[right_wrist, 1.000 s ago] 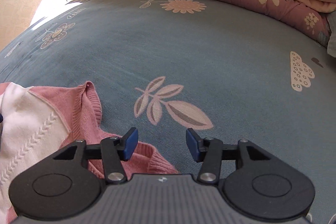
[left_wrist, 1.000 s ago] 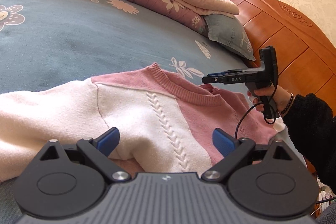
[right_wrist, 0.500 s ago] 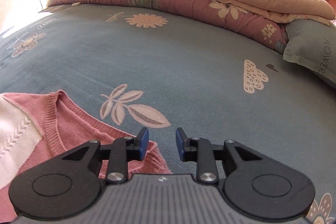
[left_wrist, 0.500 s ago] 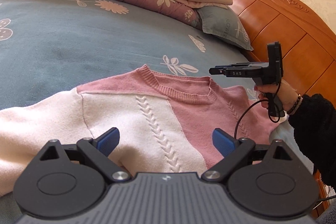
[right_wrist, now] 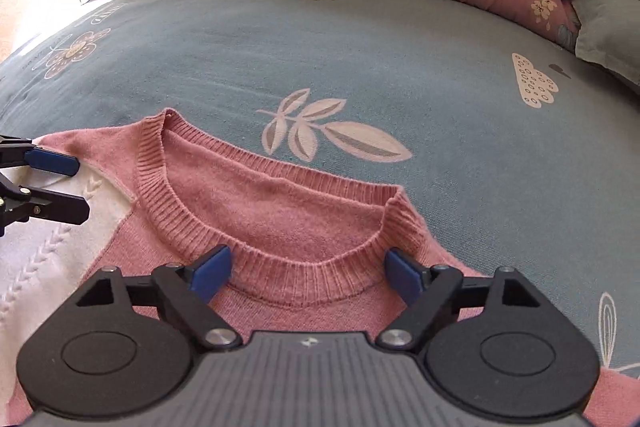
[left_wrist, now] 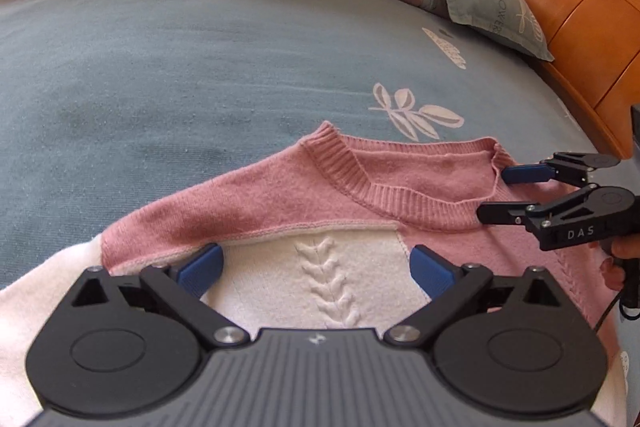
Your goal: Fold clothes
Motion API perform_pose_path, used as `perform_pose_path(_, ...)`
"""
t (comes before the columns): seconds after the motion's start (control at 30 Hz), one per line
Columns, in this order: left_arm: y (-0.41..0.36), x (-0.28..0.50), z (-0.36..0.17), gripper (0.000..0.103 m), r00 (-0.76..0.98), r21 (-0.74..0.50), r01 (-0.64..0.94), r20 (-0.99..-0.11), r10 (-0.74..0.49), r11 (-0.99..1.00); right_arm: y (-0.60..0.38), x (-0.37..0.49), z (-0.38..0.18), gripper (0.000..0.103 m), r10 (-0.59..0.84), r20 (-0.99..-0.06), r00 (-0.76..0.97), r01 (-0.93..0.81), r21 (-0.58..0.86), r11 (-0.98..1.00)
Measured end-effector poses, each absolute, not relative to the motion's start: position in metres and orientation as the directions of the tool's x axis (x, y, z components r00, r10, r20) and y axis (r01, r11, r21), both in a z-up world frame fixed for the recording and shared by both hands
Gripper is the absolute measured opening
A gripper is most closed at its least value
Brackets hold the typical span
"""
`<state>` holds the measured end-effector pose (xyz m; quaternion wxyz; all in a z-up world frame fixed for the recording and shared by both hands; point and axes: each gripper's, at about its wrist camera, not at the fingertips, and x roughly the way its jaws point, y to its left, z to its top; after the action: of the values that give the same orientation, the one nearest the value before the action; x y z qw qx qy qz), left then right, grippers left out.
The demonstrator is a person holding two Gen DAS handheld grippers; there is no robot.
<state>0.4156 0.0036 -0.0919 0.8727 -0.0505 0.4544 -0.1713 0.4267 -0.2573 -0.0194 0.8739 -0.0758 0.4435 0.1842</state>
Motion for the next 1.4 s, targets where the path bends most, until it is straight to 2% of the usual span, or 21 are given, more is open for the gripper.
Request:
perform_pose_path(0.13,0.011,0.379,-0.066,0.098,0.552,-0.199,0.277,-0.768,-0.325,0.940,-0.276,0.388,0.016,0.088,0.278,-0.784,0.554,-0.392,0.048,0.919)
perform_pose_path(0.27,0.010,0.320,-0.052,0.098,0.558,-0.188,0.345,-0.747,-0.362,0.920,-0.302,0.308,0.043,0.102,0.280,-0.771,0.573,-0.400,0.035,0.916)
perform_pose_path(0.33,0.006,0.290,-0.048,0.098,0.554,-0.186,0.380,-0.739,-0.384,0.906,-0.312,0.266,0.048,0.103,0.278,-0.772,0.571,-0.395,0.038,0.918)
perform_pose_path(0.6,-0.009,0.173,-0.032,0.099,0.529,-0.172,0.517,-0.706,-0.471,0.839,-0.324,0.125,0.011,0.103,0.239,-0.793,0.560,-0.300,0.075,0.951)
perform_pose_path(0.7,-0.012,0.168,-0.035,0.099,0.516,-0.203,0.499,-0.711,-0.477,0.843,-0.326,0.104,-0.014,0.103,0.206,-0.816,0.540,-0.227,0.094,0.969)
perform_pose_path(0.87,0.012,0.182,-0.039,0.099,0.568,-0.200,0.411,-0.707,-0.421,0.889,-0.320,0.081,-0.038,0.103,0.146,-0.831,0.537,-0.193,0.047,0.980)
perform_pose_path(0.97,0.044,0.200,-0.043,0.099,0.605,-0.214,0.303,-0.710,-0.361,0.929,-0.318,0.082,-0.039,0.103,0.132,-0.834,0.536,-0.177,0.041,0.983)
perform_pose_path(1.2,0.154,0.230,-0.065,0.098,0.657,-0.393,-0.053,-0.706,-0.264,0.918,-0.319,0.084,-0.040,0.103,0.123,-0.831,0.543,-0.159,0.042,0.986)
perform_pose_path(1.33,0.221,0.221,-0.089,0.098,0.677,-0.538,-0.261,-0.694,-0.246,0.801,-0.318,0.083,-0.040,0.103,0.118,-0.824,0.554,-0.150,0.040,0.988)
perform_pose_path(1.4,0.245,0.215,-0.101,0.098,0.714,-0.640,-0.297,-0.642,-0.280,0.708,-0.318,0.083,-0.041,0.103,0.114,-0.821,0.559,-0.145,0.039,0.989)
